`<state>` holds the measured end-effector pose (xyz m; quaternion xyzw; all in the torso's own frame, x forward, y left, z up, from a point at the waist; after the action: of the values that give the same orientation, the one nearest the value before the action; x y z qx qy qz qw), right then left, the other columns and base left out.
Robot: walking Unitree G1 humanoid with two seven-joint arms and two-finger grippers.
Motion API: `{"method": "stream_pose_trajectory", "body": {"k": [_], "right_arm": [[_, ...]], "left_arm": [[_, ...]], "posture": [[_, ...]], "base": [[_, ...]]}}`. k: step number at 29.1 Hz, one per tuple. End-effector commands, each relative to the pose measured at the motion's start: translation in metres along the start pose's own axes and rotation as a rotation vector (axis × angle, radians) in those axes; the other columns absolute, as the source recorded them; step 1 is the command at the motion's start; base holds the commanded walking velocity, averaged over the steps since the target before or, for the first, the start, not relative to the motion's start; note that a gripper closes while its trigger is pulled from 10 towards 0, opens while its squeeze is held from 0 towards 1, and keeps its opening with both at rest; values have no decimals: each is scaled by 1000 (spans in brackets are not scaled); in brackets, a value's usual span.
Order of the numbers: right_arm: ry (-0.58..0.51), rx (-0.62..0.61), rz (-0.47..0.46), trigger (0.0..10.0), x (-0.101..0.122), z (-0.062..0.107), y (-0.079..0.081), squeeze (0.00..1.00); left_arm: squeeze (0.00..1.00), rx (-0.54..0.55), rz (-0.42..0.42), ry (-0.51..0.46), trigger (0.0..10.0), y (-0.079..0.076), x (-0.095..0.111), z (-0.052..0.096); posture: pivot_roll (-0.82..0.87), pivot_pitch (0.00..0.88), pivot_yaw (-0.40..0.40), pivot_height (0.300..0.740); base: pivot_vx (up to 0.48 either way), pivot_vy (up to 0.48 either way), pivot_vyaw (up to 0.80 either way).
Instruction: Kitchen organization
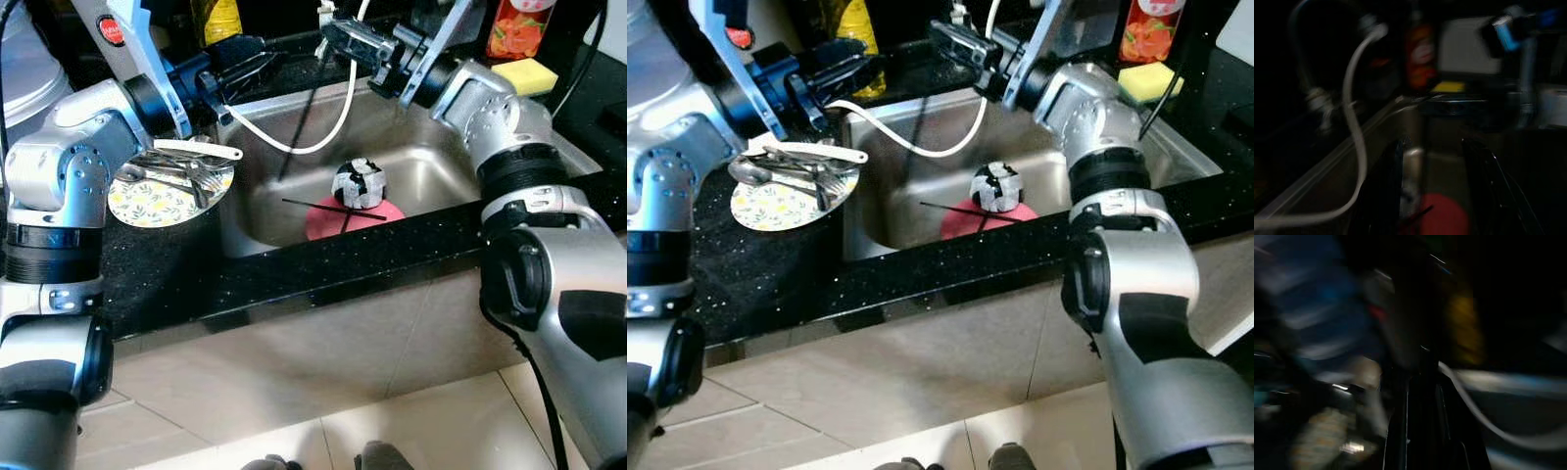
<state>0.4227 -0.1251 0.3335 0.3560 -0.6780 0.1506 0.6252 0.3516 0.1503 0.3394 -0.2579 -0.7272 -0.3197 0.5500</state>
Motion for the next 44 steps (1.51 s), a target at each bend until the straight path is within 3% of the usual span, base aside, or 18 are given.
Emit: {"method": "stream_pose_trajectory", "body": {"k": [1, 5, 6, 9, 10, 14, 15, 17, 19, 20, 22, 24, 25, 28, 29, 33, 34, 44], "right_arm": [[71, -131, 57, 10000, -18, -1, -9, 0], [167, -271, 52, 10000, -53, 6, -24, 0], [187, -299, 47, 10000, -61, 7, -27, 761], [197, -321, 43, 10000, -66, 8, -28, 761], [206, -322, 29, 10000, -70, 9, -28, 1000], [171, -315, 22, 10000, -65, 7, -27, 1000], [133, -300, 19, 10000, -57, 5, -25, 0], [105, -296, 20, 10000, -51, 4, -24, 0], [-20, -271, 6, 10000, -26, 3, -22, 0], [-20, -271, 6, 10000, -26, 3, -22, 0], [-150, -254, 0, 10000, 2, 8, -23, 0], [-185, -247, 0, 10000, 9, 11, -23, 0], [-242, -219, -5, 10000, 20, 16, -25, 0], [-254, -214, -1, 10000, 23, 19, -26, 0], [-251, -219, 3, 10000, 21, 23, -30, 0], [-235, -234, 5, 10000, 15, 25, -33, 0], [-233, -233, 1, 10000, 14, 24, -32, 0], [-230, -206, -4, 10000, 9, 20, -29, 0]], "left_arm": [[0, 107, -8, 78, 10000, 14, -10, 4], [0, 247, 38, 137, 10000, 29, -24, 6], [0, 268, 48, 147, 10000, 31, -26, 7], [0, 281, 57, 154, 10000, 32, -28, 7], [0, 290, 63, 156, 10000, 33, -28, 8], [0, 308, 69, 164, 10000, 34, -30, 11], [0, 319, 73, 168, 10000, 35, -31, 12], [0, 328, 75, 172, 10000, 36, -32, 12], [0, 378, 89, 183, 10000, 41, -35, 15], [0, 378, 89, 183, 10000, 41, -35, 15], [0, 460, 114, 211, 10000, 50, -41, 19], [0, 489, 125, 223, 10000, 53, -44, 20], [0, 578, 153, 254, 10000, 61, -51, 27], [0, 631, 167, 269, 10000, 66, -54, 31], [0, 736, 186, 321, 10000, 76, -63, 37], [0, 800, 196, 386, 10000, 80, -75, 39], [1000, 825, 212, 395, 10000, 81, -79, 39], [1000, 998, 261, 477, 10000, 88, -98, 52]], "posture": [[-38, 58, 100, 740], [-35, 59, 96, 740], [-34, 59, 96, 740], [-34, 59, 96, 740], [-27, 61, 93, 740], [-25, 62, 91, 740], [-26, 62, 88, 740], [-26, 63, 88, 740], [-26, 63, 84, 740], [-26, 63, 84, 740], [-27, 63, 83, 740], [-27, 63, 84, 740], [-29, 63, 87, 740], [-30, 63, 88, 740], [-33, 63, 92, 740], [-39, 60, 96, 740], [-40, 59, 98, 740], [-39, 53, 98, 740]], "base": [[0, 0, 0], [0, 0, 0], [0, 0, 0], [0, 0, 0], [0, 0, 0], [0, 0, 0], [0, 0, 0], [0, 0, 0], [0, 0, 0], [0, 0, 0], [0, 0, 0], [0, 0, 0], [0, 0, 0], [0, 0, 0], [0, 0, 0], [0, 0, 0], [0, 0, 0], [0, 0, 0]]}}
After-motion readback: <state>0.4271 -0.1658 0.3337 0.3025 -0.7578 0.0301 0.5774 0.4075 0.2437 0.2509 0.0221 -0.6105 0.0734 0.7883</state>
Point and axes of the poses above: a point about 5 cm out from each wrist's last joint towards the gripper, its own z axis pointing back from the gripper into the wrist, its own x axis along the axis of the wrist's last joint, y = z × x, the point moved 1 cm from there along -z, pointing out of the wrist towards the gripper, and after that the axes turned 6 degrees about -z, right-handed, at the moved point
